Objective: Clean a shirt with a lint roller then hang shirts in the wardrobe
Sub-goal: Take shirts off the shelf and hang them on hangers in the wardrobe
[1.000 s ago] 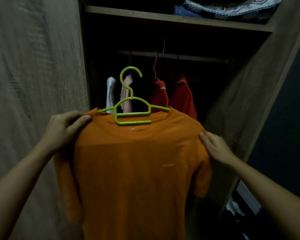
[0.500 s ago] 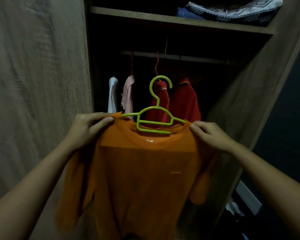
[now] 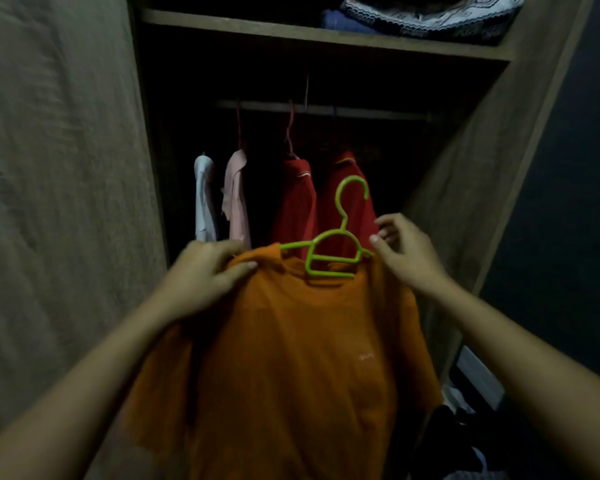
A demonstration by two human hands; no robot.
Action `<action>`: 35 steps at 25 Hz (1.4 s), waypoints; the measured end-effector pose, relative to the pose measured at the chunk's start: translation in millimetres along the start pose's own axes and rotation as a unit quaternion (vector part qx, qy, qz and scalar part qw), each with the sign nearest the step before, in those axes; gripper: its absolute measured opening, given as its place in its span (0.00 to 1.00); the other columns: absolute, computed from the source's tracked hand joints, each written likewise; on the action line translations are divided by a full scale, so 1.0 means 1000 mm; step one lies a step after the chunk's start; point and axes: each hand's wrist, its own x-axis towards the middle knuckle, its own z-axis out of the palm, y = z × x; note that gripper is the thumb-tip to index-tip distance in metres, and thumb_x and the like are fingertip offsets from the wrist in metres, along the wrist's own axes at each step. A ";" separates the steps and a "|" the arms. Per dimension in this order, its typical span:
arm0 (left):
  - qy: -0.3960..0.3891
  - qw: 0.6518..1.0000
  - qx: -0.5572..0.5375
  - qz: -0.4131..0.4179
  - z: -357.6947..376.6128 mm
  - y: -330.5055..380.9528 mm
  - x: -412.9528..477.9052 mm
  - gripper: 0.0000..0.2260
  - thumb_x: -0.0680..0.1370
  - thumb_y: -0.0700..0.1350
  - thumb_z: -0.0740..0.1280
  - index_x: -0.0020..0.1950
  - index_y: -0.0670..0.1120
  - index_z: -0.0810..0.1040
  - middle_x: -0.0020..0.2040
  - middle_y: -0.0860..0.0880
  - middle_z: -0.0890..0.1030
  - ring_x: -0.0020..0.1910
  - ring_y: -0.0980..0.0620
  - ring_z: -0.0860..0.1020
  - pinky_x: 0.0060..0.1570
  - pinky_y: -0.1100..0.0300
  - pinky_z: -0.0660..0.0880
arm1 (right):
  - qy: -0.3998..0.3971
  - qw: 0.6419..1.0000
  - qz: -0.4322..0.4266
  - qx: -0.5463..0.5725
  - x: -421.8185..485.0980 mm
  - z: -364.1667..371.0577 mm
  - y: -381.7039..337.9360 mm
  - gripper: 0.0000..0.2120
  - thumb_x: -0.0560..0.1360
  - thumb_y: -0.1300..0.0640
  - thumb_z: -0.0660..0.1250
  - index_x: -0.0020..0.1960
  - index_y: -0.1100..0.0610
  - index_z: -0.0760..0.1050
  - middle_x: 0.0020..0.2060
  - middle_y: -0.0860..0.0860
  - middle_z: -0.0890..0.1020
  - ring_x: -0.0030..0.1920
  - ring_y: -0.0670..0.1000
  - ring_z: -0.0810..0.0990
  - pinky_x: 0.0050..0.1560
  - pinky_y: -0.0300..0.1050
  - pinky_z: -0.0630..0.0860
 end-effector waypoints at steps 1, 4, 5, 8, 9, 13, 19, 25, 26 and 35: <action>0.006 1.000 0.005 -0.015 0.017 0.012 0.004 0.10 0.76 0.52 0.65 0.35 0.55 0.72 0.31 0.53 0.76 0.32 0.56 0.75 0.31 0.61 0.66 | -0.006 0.999 0.029 0.026 -0.006 0.007 -0.008 0.07 0.75 0.53 0.64 0.51 0.53 0.72 0.39 0.50 0.79 0.39 0.46 0.77 0.42 0.40 0.73; 0.012 0.997 0.015 -0.080 0.069 0.041 0.015 0.10 0.76 0.52 0.65 0.36 0.53 0.71 0.33 0.48 0.78 0.38 0.47 0.78 0.36 0.55 0.69 | -0.142 0.957 0.206 0.145 -0.023 0.021 -0.031 0.10 0.78 0.49 0.59 0.42 0.54 0.68 0.37 0.50 0.80 0.36 0.49 0.79 0.39 0.40 0.73; 0.015 0.995 0.023 -0.098 0.083 0.051 0.020 0.08 0.76 0.53 0.64 0.38 0.53 0.73 0.37 0.46 0.80 0.42 0.43 0.78 0.39 0.53 0.72 | -0.170 0.927 0.261 0.206 -0.025 0.020 -0.030 0.12 0.79 0.48 0.57 0.41 0.54 0.67 0.39 0.51 0.81 0.36 0.49 0.79 0.40 0.42 0.74; 0.011 0.990 0.060 -0.130 0.110 0.086 0.035 0.09 0.77 0.54 0.61 0.50 0.52 0.76 0.48 0.43 0.81 0.51 0.37 0.77 0.45 0.50 0.72 | -0.136 0.880 0.336 0.307 -0.017 0.006 -0.018 0.12 0.81 0.50 0.54 0.52 0.58 0.68 0.40 0.54 0.77 0.37 0.48 0.76 0.40 0.40 0.73; 0.004 0.989 0.066 -0.129 0.115 0.097 0.040 0.11 0.77 0.55 0.60 0.53 0.51 0.76 0.50 0.43 0.81 0.52 0.37 0.77 0.46 0.50 0.72 | -0.117 0.868 0.353 0.330 -0.014 0.000 -0.015 0.11 0.81 0.51 0.54 0.54 0.58 0.68 0.42 0.55 0.77 0.38 0.49 0.76 0.40 0.39 0.72; -0.128 0.988 -0.051 -0.077 0.125 0.125 0.063 0.26 0.74 0.69 0.53 0.60 0.54 0.75 0.52 0.49 0.81 0.57 0.43 0.77 0.54 0.52 0.73 | -0.067 0.858 0.406 0.306 0.007 -0.030 0.008 0.20 0.78 0.50 0.59 0.63 0.62 0.69 0.52 0.57 0.77 0.52 0.56 0.75 0.53 0.47 0.72; 0.025 0.979 -0.177 -0.098 0.144 0.101 0.157 0.35 0.78 0.53 0.63 0.76 0.39 0.50 0.77 0.40 0.55 0.76 0.47 0.54 0.72 0.60 0.51 | -0.077 0.922 0.375 0.063 0.049 -0.058 0.048 0.17 0.74 0.60 0.66 0.61 0.59 0.70 0.50 0.55 0.77 0.52 0.54 0.77 0.49 0.48 0.77; 0.118 0.934 -0.265 -0.208 0.183 0.079 0.238 0.41 0.76 0.49 0.66 0.75 0.37 0.40 0.77 0.38 0.44 0.77 0.43 0.46 0.73 0.56 0.50 | -0.100 0.970 0.216 -0.056 0.089 -0.080 0.074 0.20 0.78 0.57 0.62 0.69 0.55 0.67 0.62 0.53 0.75 0.52 0.48 0.75 0.51 0.42 0.73; 0.133 0.931 -0.265 -0.214 0.190 0.079 0.246 0.40 0.77 0.47 0.65 0.75 0.36 0.40 0.77 0.38 0.44 0.77 0.42 0.46 0.73 0.55 0.49 | -0.095 0.972 0.201 -0.078 0.096 -0.082 0.078 0.20 0.77 0.58 0.62 0.69 0.54 0.67 0.63 0.53 0.75 0.54 0.49 0.76 0.52 0.42 0.73; 0.176 0.927 -0.269 -0.196 0.227 0.103 0.274 0.26 0.81 0.36 0.52 0.75 0.37 0.44 0.77 0.39 0.47 0.77 0.42 0.47 0.73 0.56 0.51 | -0.083 0.942 0.051 -0.321 0.166 -0.084 0.099 0.28 0.72 0.66 0.64 0.71 0.55 0.65 0.63 0.60 0.75 0.64 0.61 0.73 0.61 0.56 0.73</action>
